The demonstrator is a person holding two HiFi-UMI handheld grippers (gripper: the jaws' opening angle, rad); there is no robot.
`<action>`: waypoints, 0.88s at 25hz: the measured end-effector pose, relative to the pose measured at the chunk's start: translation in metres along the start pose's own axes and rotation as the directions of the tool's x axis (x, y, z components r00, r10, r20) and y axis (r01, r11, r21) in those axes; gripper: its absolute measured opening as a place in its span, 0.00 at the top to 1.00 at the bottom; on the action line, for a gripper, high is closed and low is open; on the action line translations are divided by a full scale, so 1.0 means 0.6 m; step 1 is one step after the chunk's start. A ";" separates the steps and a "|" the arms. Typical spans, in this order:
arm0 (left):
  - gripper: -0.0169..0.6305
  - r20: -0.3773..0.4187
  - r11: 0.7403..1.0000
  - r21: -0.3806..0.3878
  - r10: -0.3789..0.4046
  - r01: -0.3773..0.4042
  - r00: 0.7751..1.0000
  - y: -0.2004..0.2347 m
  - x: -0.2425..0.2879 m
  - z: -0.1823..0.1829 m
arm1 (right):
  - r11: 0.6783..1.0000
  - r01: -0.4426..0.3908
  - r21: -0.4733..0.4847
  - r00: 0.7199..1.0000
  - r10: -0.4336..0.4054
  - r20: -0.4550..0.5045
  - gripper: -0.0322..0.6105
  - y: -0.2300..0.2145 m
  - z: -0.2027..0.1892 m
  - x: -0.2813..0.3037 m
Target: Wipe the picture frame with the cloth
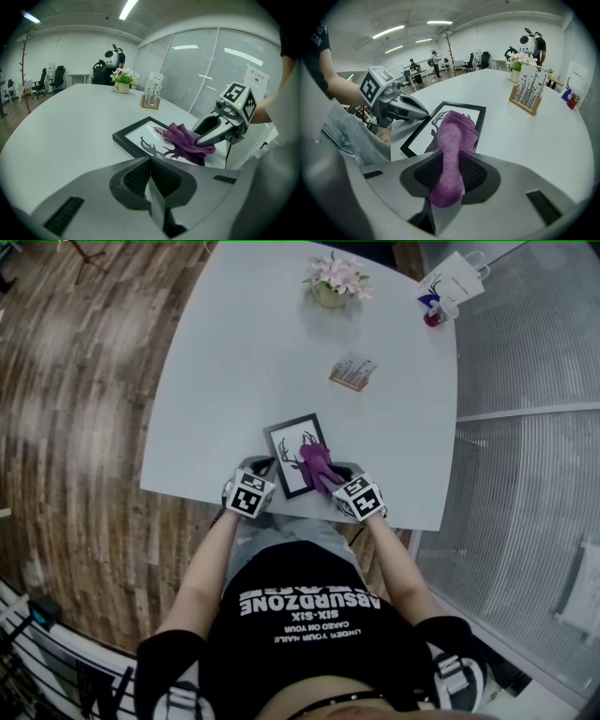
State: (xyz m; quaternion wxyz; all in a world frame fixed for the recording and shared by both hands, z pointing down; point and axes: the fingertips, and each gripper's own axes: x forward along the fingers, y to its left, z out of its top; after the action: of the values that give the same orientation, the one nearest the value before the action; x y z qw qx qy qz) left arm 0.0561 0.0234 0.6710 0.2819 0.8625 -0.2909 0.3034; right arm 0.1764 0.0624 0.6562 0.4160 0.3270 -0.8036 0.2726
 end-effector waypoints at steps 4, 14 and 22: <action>0.95 0.000 1.000 0.001 -0.001 0.001 1.000 0.000 0.001 0.000 | 1.000 -0.012 -0.005 1.000 0.012 -0.009 0.76 0.000 0.000 0.005; 0.95 0.000 1.000 0.001 -0.002 0.002 1.000 -0.001 -0.003 0.001 | 1.000 0.003 0.018 1.000 -0.003 0.003 0.77 0.005 0.002 0.008; 0.95 0.000 1.000 0.002 -0.001 0.001 1.000 0.000 -0.002 0.001 | 1.000 0.000 0.020 1.000 0.001 -0.007 0.77 0.005 0.001 0.009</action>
State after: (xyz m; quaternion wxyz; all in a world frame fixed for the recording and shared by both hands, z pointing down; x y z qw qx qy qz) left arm 0.0555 0.0234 0.6699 0.2813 0.8629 -0.2902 0.3034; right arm 0.1714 0.0621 0.6602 0.4154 0.3300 -0.7995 0.2818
